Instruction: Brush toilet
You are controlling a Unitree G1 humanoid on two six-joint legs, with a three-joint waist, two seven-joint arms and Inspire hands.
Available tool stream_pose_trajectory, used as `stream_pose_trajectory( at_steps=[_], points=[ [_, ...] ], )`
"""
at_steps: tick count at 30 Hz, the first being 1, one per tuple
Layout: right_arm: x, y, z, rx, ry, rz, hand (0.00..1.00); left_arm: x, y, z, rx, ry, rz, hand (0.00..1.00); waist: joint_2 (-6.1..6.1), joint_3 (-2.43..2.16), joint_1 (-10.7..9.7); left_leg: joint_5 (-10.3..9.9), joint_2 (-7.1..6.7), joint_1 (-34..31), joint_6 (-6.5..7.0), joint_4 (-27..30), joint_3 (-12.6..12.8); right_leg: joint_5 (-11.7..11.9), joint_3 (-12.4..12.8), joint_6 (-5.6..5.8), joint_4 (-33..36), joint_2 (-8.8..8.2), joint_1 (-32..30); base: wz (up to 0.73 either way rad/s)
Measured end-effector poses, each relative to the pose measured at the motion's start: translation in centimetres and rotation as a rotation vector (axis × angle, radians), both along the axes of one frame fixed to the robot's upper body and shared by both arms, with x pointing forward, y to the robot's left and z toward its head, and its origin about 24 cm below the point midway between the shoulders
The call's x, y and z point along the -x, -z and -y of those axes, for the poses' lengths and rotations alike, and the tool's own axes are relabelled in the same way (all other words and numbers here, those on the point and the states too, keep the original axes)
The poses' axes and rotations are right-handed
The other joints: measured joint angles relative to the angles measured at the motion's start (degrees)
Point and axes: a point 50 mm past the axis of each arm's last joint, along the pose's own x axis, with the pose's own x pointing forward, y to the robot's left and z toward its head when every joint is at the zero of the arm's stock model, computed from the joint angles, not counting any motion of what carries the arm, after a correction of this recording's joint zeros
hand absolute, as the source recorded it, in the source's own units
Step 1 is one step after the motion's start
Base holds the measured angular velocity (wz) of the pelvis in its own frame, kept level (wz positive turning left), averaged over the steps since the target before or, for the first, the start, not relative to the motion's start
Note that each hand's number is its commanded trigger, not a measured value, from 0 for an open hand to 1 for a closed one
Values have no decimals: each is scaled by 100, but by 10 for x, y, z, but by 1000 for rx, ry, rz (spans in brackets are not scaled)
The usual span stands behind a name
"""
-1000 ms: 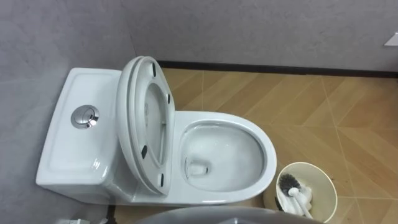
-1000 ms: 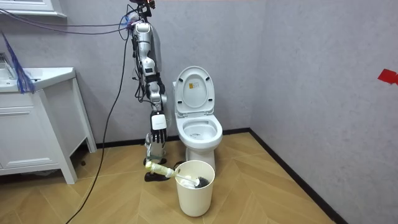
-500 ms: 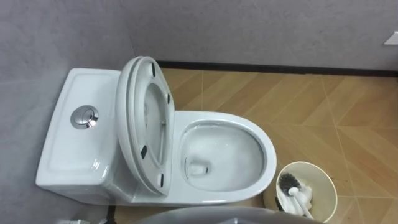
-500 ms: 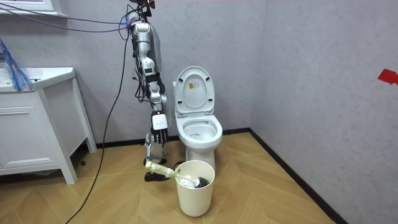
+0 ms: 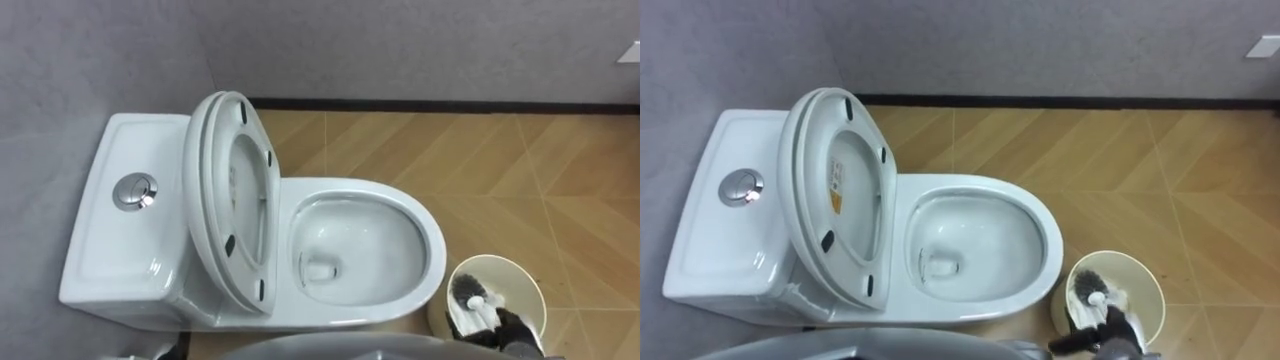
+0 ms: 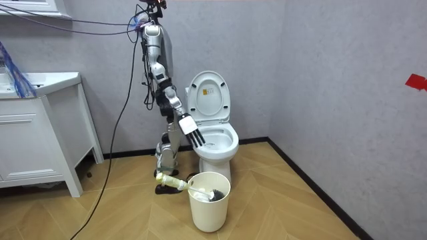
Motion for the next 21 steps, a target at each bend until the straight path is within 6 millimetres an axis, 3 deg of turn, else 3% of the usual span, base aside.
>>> stream_pose_trajectory(
  at_steps=[10,21],
  points=[
    [-46,-26,-5,99,-45,282,0,-3,-2,-1,-43,9,54,0,-63,-37,-1,3,5,-133,0,67,113,16,45,-18,-5,-6,-134,-4],
    [-56,-36,-1,179,12,370,0,-6,-2,0,-37,14,72,0,-91,-26,116,2,5,-161,-1,64,91,24,-10,-21,-6,-7,-143,1]
  ],
)
